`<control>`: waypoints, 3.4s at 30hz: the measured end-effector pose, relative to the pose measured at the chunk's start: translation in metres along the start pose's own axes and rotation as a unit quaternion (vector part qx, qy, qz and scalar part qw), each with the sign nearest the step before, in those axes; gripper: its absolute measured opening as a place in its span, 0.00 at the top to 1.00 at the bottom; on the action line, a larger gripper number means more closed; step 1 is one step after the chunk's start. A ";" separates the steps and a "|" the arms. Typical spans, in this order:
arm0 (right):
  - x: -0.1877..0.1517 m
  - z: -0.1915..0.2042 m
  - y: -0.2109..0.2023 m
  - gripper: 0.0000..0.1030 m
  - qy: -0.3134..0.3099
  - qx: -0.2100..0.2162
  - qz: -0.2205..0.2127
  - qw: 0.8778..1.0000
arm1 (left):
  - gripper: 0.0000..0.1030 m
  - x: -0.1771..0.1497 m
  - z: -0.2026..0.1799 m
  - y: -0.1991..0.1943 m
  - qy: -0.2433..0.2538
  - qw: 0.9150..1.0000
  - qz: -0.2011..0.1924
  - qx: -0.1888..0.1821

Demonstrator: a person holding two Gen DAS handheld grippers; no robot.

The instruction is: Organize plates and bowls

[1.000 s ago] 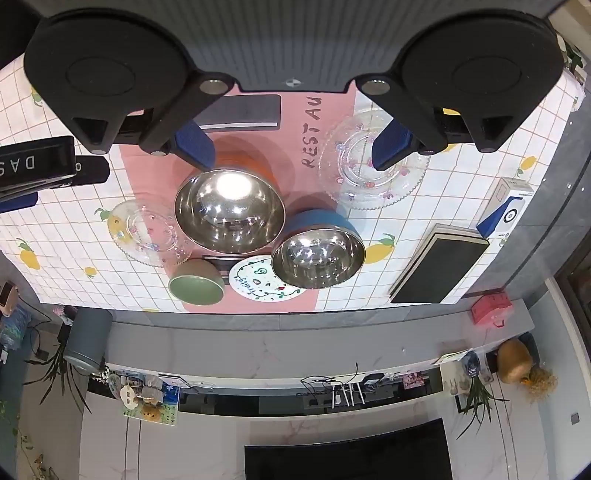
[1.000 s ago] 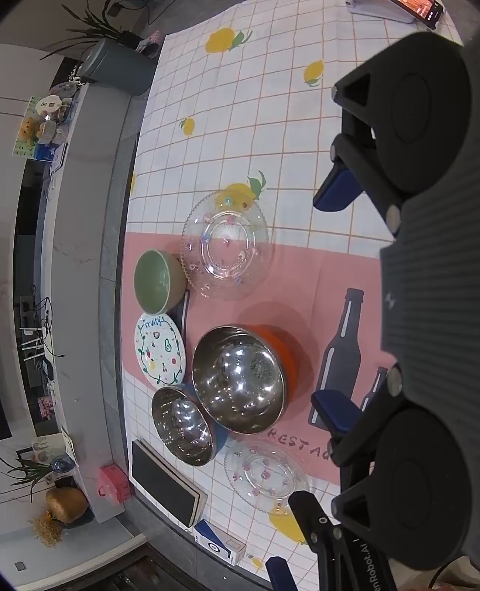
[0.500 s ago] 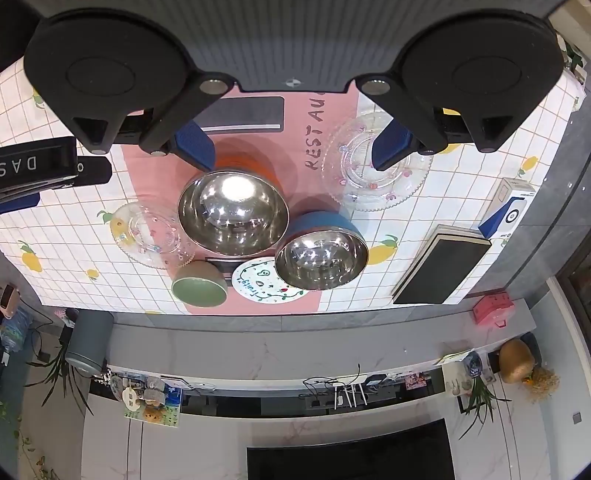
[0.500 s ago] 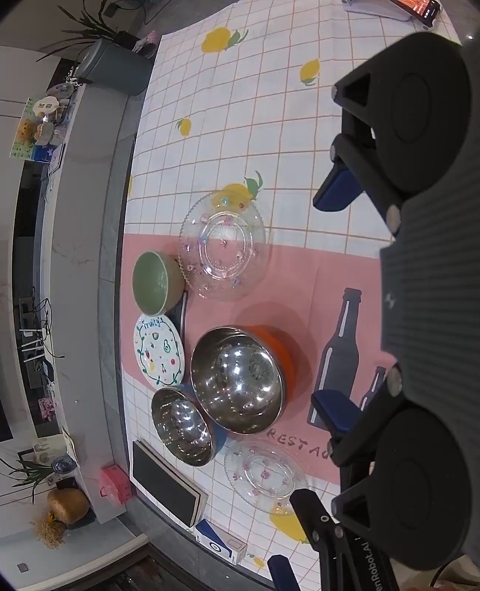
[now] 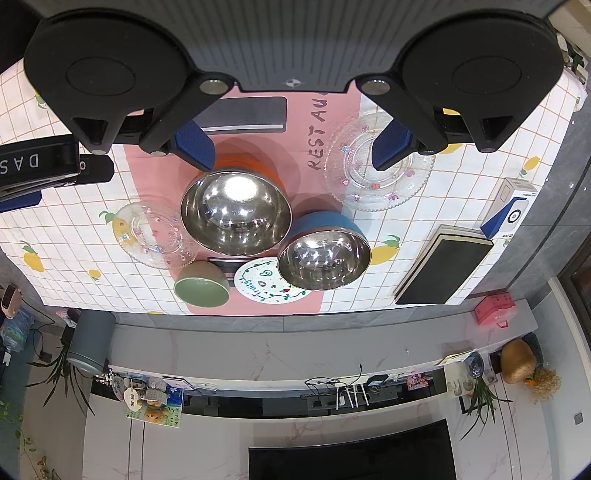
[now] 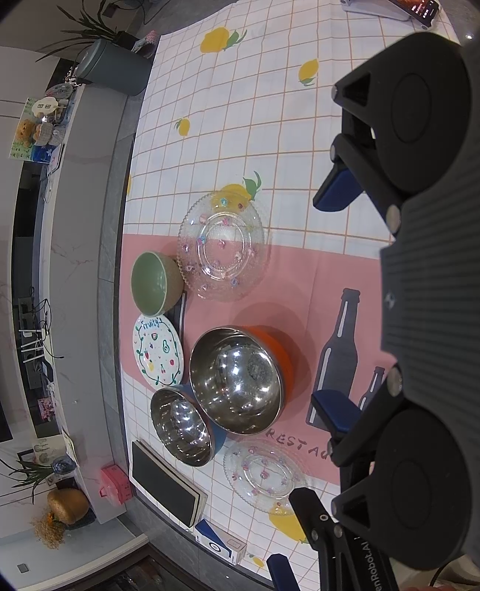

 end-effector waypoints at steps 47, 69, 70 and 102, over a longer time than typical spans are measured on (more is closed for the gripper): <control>-0.002 0.001 0.001 0.03 -0.001 0.003 0.002 1.000 | 0.00 0.000 -0.004 0.001 0.004 1.000 0.002 -0.004; 0.000 0.001 0.003 0.03 0.005 0.008 -0.003 1.000 | 0.00 0.004 0.001 0.002 -0.005 1.000 0.004 -0.011; 0.000 0.001 0.003 0.03 0.008 0.010 -0.006 1.000 | 0.00 0.004 0.002 0.003 -0.010 1.000 0.004 -0.014; 0.037 0.046 0.100 0.62 0.051 0.035 -0.012 0.998 | 0.57 0.015 0.051 0.105 -0.198 0.973 -0.024 -0.116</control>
Point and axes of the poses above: each gripper's, at about its wrist camera, not at the fingertips, and y roughly the way its jaws point, z to its left, x to its top, the point moved 7 cm from there along y, roughly the way its jaws point, and after that the axes turned 13 degrees about -x, right-handed, at the moved point
